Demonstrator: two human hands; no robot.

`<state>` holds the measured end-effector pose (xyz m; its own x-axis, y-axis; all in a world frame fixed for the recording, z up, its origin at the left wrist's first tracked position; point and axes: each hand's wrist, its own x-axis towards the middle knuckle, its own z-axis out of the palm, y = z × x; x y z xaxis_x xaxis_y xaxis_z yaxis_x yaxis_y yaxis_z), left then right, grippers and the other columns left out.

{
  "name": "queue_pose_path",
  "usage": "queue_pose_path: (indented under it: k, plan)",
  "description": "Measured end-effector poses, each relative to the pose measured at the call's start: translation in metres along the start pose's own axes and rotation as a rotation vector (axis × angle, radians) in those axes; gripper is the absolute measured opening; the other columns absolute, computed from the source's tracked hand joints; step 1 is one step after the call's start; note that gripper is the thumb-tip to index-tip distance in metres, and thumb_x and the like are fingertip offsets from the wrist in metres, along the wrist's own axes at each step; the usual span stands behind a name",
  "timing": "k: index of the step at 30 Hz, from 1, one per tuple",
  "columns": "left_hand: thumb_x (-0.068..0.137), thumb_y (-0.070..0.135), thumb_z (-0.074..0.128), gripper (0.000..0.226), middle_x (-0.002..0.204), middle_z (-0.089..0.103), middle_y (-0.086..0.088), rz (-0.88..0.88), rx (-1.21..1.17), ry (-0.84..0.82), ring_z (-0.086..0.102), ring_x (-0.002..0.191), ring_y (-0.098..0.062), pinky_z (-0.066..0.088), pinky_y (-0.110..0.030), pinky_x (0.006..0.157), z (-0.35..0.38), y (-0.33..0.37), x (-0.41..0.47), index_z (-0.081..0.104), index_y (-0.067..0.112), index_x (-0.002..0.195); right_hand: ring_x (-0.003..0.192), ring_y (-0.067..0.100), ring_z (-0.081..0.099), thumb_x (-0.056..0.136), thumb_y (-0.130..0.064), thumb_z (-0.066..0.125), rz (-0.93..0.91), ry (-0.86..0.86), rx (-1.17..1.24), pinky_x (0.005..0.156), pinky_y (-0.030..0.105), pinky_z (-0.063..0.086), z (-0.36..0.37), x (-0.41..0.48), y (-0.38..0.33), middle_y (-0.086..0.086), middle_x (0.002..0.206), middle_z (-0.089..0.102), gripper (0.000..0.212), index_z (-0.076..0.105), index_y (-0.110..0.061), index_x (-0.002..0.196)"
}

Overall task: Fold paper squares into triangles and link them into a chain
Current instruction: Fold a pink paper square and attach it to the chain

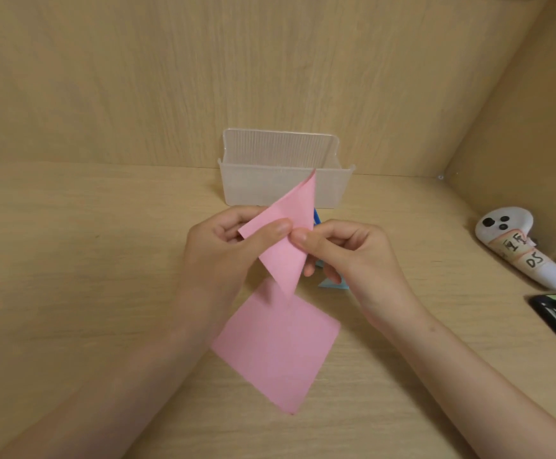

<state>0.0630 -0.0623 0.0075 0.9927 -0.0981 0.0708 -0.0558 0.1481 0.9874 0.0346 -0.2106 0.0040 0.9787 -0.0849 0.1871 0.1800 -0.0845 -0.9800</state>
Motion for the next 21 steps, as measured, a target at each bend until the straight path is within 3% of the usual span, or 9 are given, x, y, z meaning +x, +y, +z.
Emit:
queue_pose_path:
  k: [3,8,11,15,21]
  plan:
    - [0.075,0.009,0.074,0.007,0.071,0.073,0.003,-0.004,-0.042,0.001,0.067,0.064,-0.008,0.052,-0.018,0.059,0.0006,0.0012,-0.0019,0.070,0.010,0.082,0.051,0.021,0.040,0.076,-0.027,0.069,0.011,0.018,0.032,0.047,0.029,0.025,-0.0012,0.0004,0.0008,0.010,0.056,0.059,0.024,0.070,-0.003,0.073]
    - [0.078,0.015,0.071,0.013,0.083,0.074,-0.004,-0.085,-0.021,-0.065,0.068,0.076,-0.015,0.054,-0.030,0.075,-0.0029,-0.0005,0.0017,0.070,0.010,0.090,0.039,0.002,0.045,0.084,-0.005,0.065,-0.029,0.008,0.041,0.047,0.007,0.034,-0.0010,0.0011,-0.0009,0.002,0.049,0.058,0.016,0.067,0.001,0.069]
    - [0.075,0.022,0.073,0.020,0.088,0.074,-0.006,-0.132,0.061,-0.189,0.069,0.080,-0.017,0.052,-0.034,0.081,-0.0071,0.0043,0.0047,0.071,0.012,0.092,0.041,0.002,0.046,0.084,-0.005,0.065,-0.021,-0.035,0.012,0.050,0.009,0.036,-0.0025,0.0015,-0.0008,0.007,0.050,0.057,0.016,0.067,0.001,0.070]
    - [0.063,0.038,0.074,0.030,0.082,0.072,-0.008,-0.109,0.170,-0.240,0.063,0.069,-0.011,0.047,-0.024,0.067,-0.0073,0.0057,0.0035,0.075,0.013,0.079,0.048,0.008,0.052,0.083,-0.007,0.068,-0.003,-0.097,-0.042,0.056,0.017,0.044,0.0004,-0.0004,0.0024,0.005,0.051,0.060,0.015,0.069,-0.003,0.068]
    - [0.077,0.022,0.072,0.013,0.067,0.067,-0.004,-0.087,0.103,-0.195,0.059,0.058,-0.013,0.045,-0.017,0.053,-0.0061,0.0026,0.0017,0.071,0.011,0.069,0.050,0.009,0.054,0.083,-0.008,0.068,0.013,-0.134,-0.045,0.058,0.017,0.045,0.0013,-0.0004,0.0017,-0.005,0.053,0.063,0.014,0.070,-0.005,0.070]
